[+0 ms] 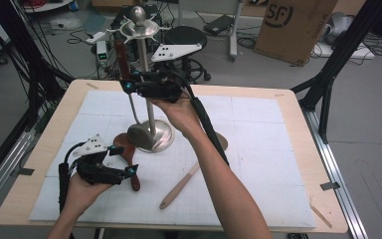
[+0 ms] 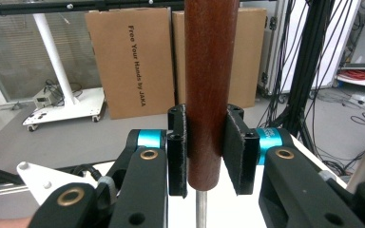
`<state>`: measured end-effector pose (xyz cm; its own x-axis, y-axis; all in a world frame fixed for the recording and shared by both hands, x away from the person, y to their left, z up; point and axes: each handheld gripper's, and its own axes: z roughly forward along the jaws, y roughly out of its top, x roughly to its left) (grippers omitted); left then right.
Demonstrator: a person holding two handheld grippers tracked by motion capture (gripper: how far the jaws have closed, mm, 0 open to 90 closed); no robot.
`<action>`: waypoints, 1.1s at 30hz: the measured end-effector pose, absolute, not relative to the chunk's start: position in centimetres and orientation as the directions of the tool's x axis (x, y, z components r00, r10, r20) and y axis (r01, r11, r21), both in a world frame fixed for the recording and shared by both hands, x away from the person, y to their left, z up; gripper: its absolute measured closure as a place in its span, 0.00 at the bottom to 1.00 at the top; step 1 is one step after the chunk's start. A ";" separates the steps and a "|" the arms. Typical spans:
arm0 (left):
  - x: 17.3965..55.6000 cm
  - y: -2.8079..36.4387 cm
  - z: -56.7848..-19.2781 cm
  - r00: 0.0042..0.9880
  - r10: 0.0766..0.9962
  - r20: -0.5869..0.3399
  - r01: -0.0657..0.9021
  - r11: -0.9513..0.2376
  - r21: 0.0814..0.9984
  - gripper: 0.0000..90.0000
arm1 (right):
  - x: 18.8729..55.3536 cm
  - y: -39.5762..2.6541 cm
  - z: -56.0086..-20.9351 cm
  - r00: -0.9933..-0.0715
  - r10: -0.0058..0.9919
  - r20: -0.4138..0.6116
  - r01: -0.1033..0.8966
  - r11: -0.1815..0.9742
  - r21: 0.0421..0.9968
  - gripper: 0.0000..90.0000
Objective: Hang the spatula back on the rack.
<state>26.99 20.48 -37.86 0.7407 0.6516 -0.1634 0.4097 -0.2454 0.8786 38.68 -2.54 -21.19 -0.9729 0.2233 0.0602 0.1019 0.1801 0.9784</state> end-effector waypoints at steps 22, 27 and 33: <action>26.9 20.5 -37.9 0.744 0.649 -0.162 0.408 -0.247 0.879 0.17 | 39.8 -2.2 -20.8 -0.959 0.274 0.074 0.122 0.164 0.979 0.81; 26.9 20.5 -37.9 0.746 0.646 -0.162 0.406 -0.247 0.880 0.17 | 39.9 -2.2 -20.9 -0.955 0.288 0.076 0.126 0.163 0.979 0.81; 26.9 20.5 -37.9 0.748 0.644 -0.161 0.406 -0.252 0.879 0.17 | 40.1 -2.3 -21.0 -0.947 0.311 0.077 0.132 0.159 0.978 0.81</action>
